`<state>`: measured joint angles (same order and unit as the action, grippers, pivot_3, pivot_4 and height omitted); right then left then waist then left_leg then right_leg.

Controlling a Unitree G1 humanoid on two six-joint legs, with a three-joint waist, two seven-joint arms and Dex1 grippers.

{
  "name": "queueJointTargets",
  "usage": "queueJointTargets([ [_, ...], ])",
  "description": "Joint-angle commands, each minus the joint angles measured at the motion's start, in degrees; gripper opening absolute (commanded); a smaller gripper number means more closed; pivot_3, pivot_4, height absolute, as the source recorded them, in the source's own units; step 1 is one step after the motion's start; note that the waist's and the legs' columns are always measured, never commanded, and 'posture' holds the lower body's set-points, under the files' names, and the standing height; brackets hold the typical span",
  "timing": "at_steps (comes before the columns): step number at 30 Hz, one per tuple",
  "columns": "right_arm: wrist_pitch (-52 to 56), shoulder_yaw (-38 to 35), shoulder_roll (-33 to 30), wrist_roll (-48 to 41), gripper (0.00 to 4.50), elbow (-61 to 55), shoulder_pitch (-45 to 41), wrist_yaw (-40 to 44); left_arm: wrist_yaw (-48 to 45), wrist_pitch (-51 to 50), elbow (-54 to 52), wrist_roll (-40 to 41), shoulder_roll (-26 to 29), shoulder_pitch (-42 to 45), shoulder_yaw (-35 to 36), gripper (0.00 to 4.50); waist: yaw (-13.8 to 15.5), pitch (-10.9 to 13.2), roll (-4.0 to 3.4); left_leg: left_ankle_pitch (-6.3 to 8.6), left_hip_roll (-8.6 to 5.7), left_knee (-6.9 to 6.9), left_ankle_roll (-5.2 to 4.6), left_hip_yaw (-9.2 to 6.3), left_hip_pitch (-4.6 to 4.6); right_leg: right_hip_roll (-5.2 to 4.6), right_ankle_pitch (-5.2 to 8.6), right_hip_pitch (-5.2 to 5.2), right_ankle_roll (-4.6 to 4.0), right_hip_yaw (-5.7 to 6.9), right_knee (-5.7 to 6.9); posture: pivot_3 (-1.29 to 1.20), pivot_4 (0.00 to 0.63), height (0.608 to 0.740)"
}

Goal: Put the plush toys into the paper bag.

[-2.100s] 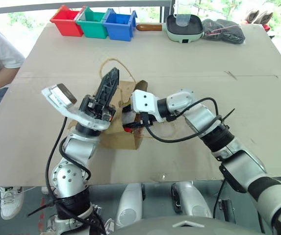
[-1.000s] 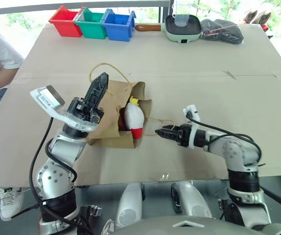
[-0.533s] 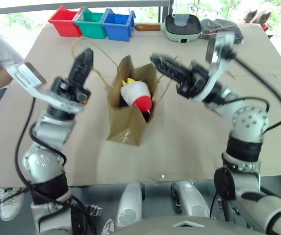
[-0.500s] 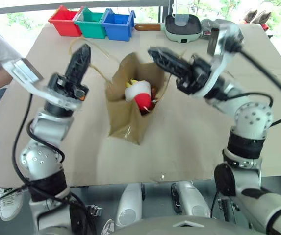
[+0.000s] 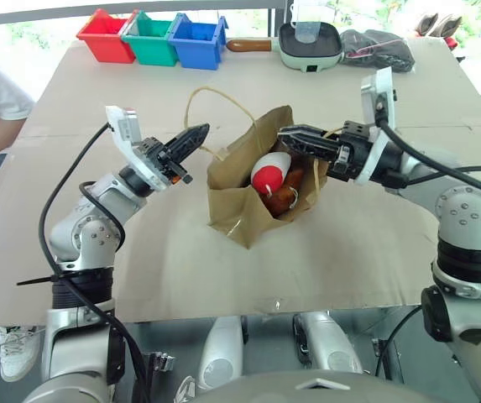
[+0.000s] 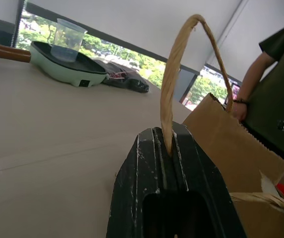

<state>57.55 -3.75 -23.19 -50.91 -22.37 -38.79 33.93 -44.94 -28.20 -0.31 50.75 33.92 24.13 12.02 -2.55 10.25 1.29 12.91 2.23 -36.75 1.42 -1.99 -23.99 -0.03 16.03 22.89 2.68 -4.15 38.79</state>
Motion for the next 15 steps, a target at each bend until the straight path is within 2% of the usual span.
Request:
queueJointTargets([
  [1,0.04,-1.63,-2.35,-3.13,1.60,-4.63,-0.62,1.26,-6.97,0.89,-0.21,0.23,1.62,-0.03,1.80,0.00,0.13,0.00,-0.01,0.00,0.00,0.00,0.00,0.01,-0.01,-0.01,0.00,0.00,0.00,0.00,-0.01,0.00,0.150,0.740],
  [4,1.84,-2.90,-7.77,-3.91,2.98,-7.05,-0.91,1.29,-10.52,-0.23,-1.18,1.52,2.50,-0.21,3.24,1.05,0.32,0.01,0.01,0.00,-0.01,-0.02,0.00,0.01,-0.06,-0.05,0.00,0.00,0.00,0.01,-0.05,0.00,0.150,0.740],
  [5,2.76,-3.80,-9.21,-5.45,3.33,-7.52,-0.71,1.32,-10.42,-0.45,-1.24,1.55,2.53,-0.23,3.77,1.35,0.44,0.01,0.01,0.00,-0.01,-0.03,0.00,-0.01,-0.09,-0.06,0.00,0.00,0.00,0.03,-0.07,0.00,0.150,0.740],
  [6,3.67,-4.76,-10.79,-7.11,3.51,-7.92,-0.45,1.45,-10.53,-1.12,-1.30,1.67,2.88,-0.38,4.11,1.92,0.45,0.01,0.01,0.00,-0.02,-0.04,0.00,-0.01,-0.09,-0.08,0.00,0.00,0.00,0.03,-0.08,0.00,0.150,0.740],
  [9,6.55,-9.28,-17.48,-12.01,3.51,-9.81,1.41,2.23,-9.57,-4.07,-1.32,2.50,4.63,-1.30,6.42,3.36,0.44,0.02,0.03,0.00,-0.02,-0.05,0.00,-0.02,-0.10,-0.07,0.00,0.00,0.01,0.03,-0.07,0.00,0.150,0.740],
  [11,8.04,-12.03,-21.72,-15.06,3.51,-11.03,3.50,2.55,-12.34,-5.94,-2.27,3.17,6.91,-3.43,7.32,4.29,0.37,0.03,0.03,0.00,0.00,-0.03,-0.01,-0.03,-0.11,-0.07,0.00,0.00,0.00,0.04,-0.09,0.00,0.150,0.740],
  [12,8.67,-13.37,-23.62,-16.69,3.51,-11.69,4.82,2.70,-13.76,-6.95,-2.74,3.67,8.00,-4.61,7.79,4.42,0.22,0.02,0.03,0.01,0.00,-0.03,-0.01,-0.03,-0.12,-0.07,0.00,0.01,0.01,0.04,-0.10,0.00,0.150,0.740],
  [15,8.74,-15.63,-26.52,-21.04,3.51,-13.48,8.08,1.44,-15.73,-7.09,-4.90,2.57,9.36,-7.92,7.57,4.42,0.18,0.03,0.03,0.01,0.02,0.02,-0.01,0.01,-0.11,-0.07,0.01,0.03,0.00,0.02,-0.14,0.00,0.150,0.740],
])
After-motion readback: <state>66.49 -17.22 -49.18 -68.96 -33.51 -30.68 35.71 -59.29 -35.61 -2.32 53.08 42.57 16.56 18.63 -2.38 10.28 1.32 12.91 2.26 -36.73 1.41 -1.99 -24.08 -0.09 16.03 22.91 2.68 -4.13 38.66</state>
